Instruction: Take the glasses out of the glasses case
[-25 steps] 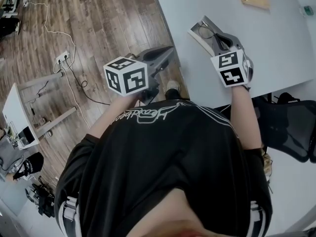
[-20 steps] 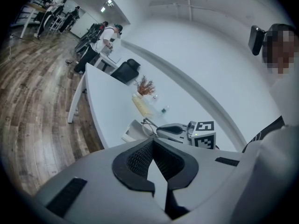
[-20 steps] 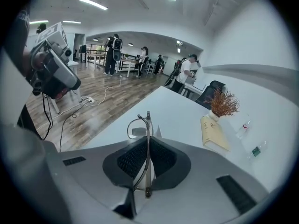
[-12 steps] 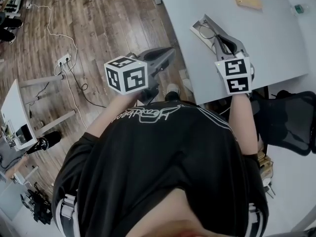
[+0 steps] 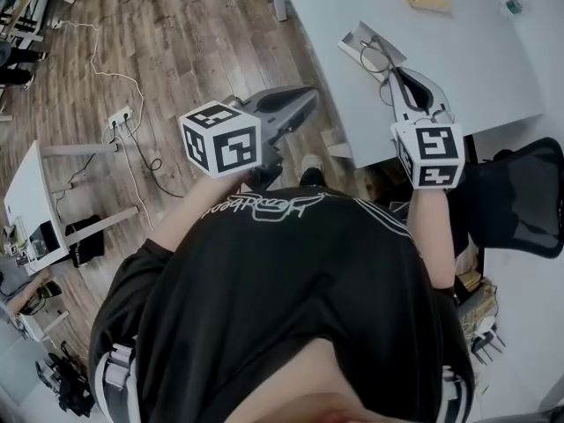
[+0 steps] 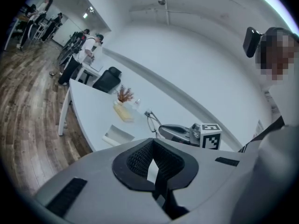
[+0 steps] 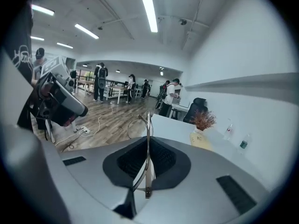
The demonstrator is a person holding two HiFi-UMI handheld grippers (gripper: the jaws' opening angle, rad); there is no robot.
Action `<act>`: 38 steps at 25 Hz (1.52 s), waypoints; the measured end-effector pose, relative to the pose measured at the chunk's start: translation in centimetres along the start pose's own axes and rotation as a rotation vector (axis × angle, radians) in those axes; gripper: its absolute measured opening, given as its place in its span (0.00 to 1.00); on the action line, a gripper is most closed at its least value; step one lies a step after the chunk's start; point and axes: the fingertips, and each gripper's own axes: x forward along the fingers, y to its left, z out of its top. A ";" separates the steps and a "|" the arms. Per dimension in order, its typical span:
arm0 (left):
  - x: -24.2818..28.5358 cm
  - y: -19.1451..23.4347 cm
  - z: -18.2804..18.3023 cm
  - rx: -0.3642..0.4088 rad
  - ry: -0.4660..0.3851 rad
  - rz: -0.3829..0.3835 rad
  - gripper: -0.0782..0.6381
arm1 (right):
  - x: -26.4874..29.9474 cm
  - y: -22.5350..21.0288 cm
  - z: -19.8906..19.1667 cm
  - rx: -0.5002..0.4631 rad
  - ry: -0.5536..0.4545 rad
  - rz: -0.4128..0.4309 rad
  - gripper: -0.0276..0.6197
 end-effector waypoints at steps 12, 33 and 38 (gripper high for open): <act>-6.6 -7.8 -2.8 0.109 0.011 -0.088 0.12 | -11.5 5.3 1.9 0.230 -0.221 -0.054 0.07; -15.6 -12.9 -7.3 0.144 -0.008 -0.171 0.12 | -21.3 18.0 3.4 0.439 -0.393 0.033 0.07; -15.9 -13.2 -7.6 0.141 -0.012 -0.180 0.12 | -22.0 18.8 3.2 0.447 -0.393 0.028 0.07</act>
